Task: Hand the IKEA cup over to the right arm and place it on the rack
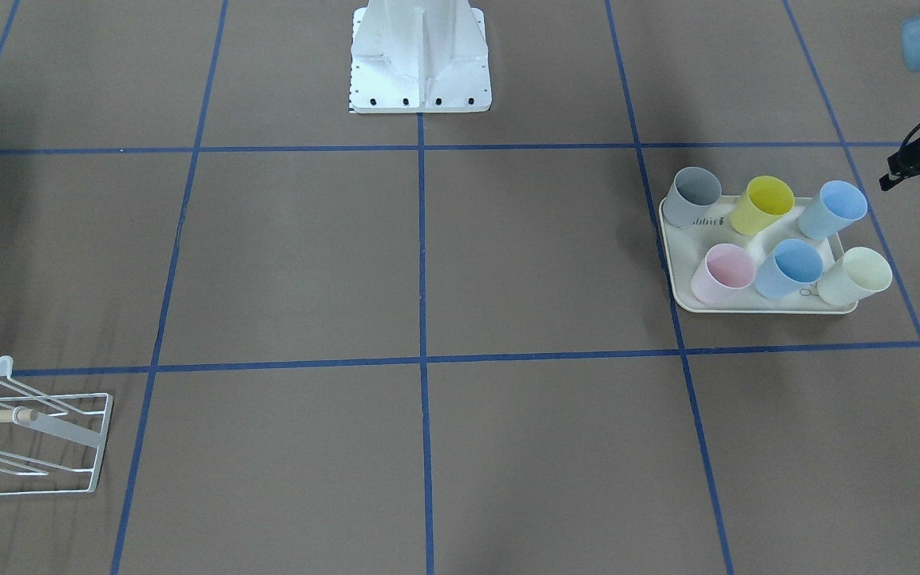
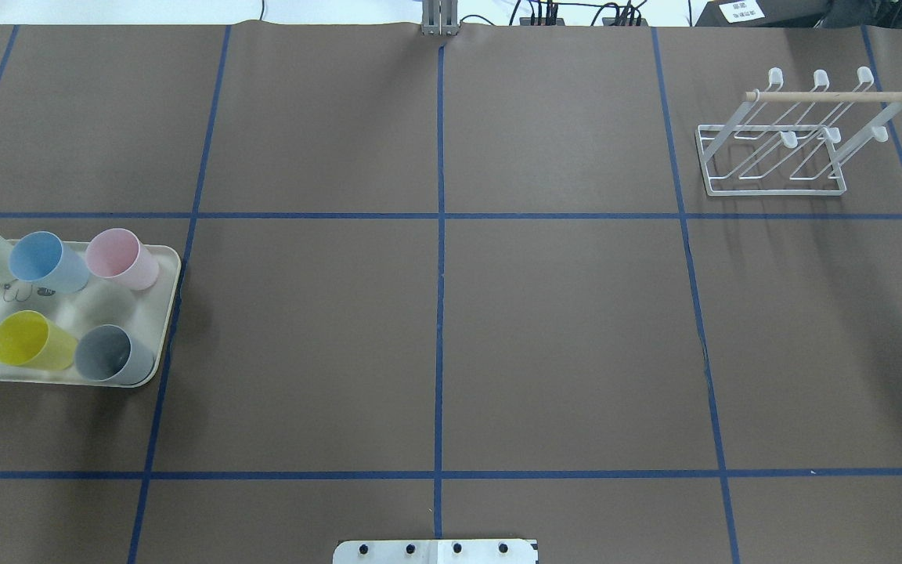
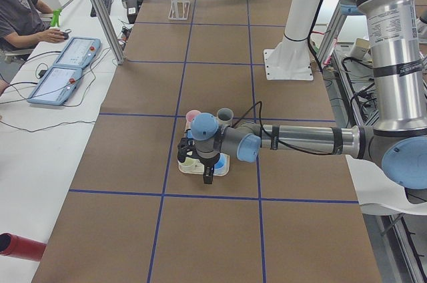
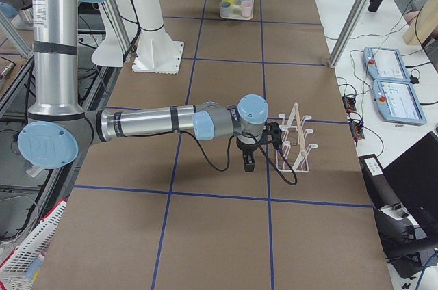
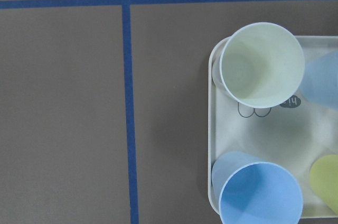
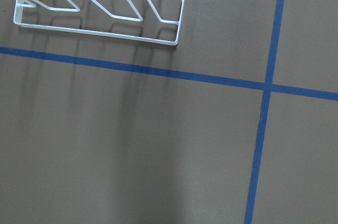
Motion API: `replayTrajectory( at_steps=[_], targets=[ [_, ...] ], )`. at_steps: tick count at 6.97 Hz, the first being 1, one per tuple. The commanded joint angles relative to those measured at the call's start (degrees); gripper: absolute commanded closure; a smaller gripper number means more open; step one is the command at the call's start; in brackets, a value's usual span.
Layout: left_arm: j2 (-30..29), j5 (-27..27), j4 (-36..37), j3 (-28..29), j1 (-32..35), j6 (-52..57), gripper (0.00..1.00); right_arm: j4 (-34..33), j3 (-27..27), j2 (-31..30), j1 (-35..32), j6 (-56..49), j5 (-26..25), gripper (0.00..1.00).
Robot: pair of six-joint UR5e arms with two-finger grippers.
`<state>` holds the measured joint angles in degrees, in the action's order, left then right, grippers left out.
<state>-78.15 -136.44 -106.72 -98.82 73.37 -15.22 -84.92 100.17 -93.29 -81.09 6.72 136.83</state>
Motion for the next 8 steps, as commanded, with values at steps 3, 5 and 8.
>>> replayTrajectory(
  at_steps=[3, 5, 8],
  targets=[
    [-3.23, -0.67, -7.36, 6.71, -1.83, -4.26, 0.0, 0.28, -0.33, -0.05, 1.02, 0.05, 0.1, 0.0],
    [-3.41, -2.07, -7.28, 6.88, -3.04, -4.47, 0.0, 0.28, -0.33, -0.05, 1.11, 0.05, 0.1, 0.0],
    [-3.33, -2.16, -7.28, 6.8, -4.81, -4.29, 0.01, 0.19, -0.41, -0.05, 1.54, 0.14, 0.1, 0.0]
  ],
)
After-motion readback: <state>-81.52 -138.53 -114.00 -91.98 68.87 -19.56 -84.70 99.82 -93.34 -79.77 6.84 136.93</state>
